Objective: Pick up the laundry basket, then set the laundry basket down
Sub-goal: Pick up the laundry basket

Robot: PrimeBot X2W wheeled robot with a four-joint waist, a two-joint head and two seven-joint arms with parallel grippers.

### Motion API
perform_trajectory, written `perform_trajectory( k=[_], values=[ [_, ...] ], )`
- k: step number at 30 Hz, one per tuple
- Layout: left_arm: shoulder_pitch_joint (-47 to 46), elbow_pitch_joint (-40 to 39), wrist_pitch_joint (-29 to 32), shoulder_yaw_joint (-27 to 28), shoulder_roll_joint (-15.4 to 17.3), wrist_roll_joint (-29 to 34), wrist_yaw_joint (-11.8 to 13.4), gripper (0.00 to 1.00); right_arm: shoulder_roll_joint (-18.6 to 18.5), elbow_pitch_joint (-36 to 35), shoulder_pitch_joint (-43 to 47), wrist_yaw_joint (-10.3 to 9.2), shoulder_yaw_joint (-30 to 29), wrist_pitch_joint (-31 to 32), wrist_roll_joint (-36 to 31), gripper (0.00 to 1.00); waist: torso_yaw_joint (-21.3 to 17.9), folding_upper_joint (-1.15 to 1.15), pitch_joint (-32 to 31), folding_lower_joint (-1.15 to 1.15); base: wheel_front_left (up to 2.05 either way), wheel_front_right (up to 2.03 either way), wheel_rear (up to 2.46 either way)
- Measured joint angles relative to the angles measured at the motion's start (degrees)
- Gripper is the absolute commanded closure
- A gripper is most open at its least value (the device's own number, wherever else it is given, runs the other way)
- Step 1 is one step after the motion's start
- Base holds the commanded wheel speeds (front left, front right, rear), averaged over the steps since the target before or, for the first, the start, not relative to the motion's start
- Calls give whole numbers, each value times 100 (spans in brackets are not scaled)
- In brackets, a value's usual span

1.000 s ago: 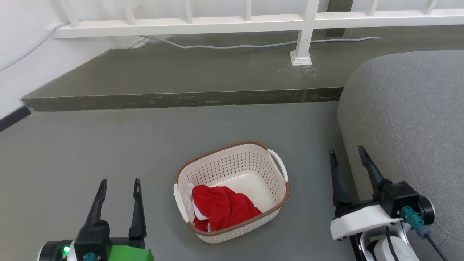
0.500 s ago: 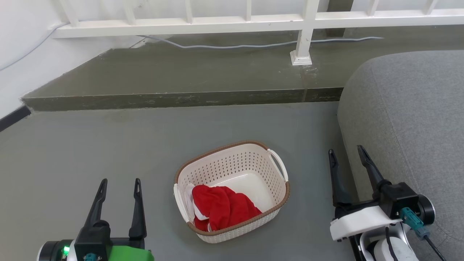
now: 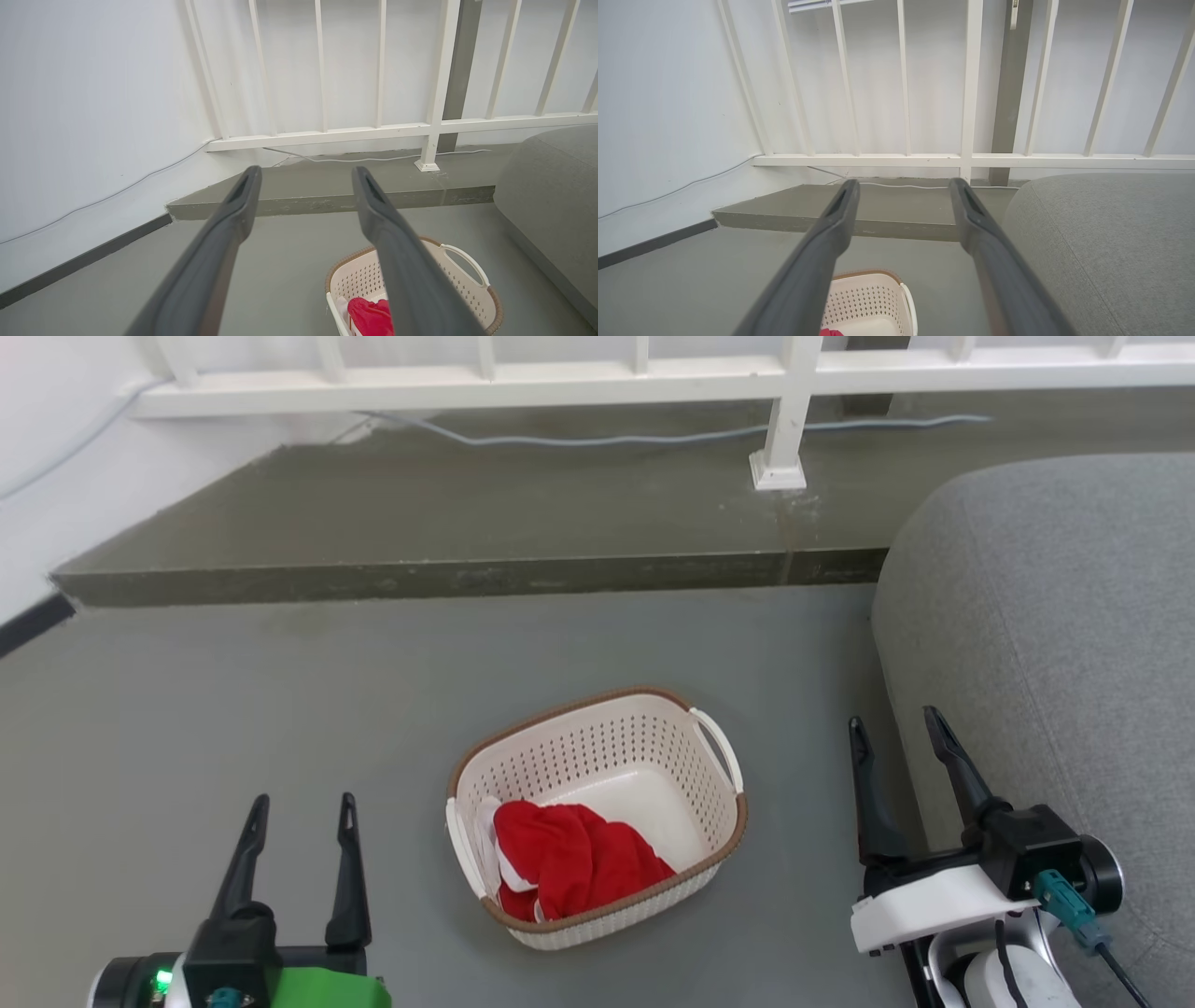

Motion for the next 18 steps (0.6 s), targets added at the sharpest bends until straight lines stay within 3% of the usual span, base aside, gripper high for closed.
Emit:
perform_trajectory(
  k=[11,18],
  values=[
    [-41,1,0,79,-3,-210,-10,0,0,-165,-75,-1,-89,0,-1,0,-16,0,475,0,0,0,0],
    [-450,434,0,92,-9,-430,-29,0,0,-269,-444,-2,-216,0,0,0,-15,0,1038,0,0,0,0]
  ],
)
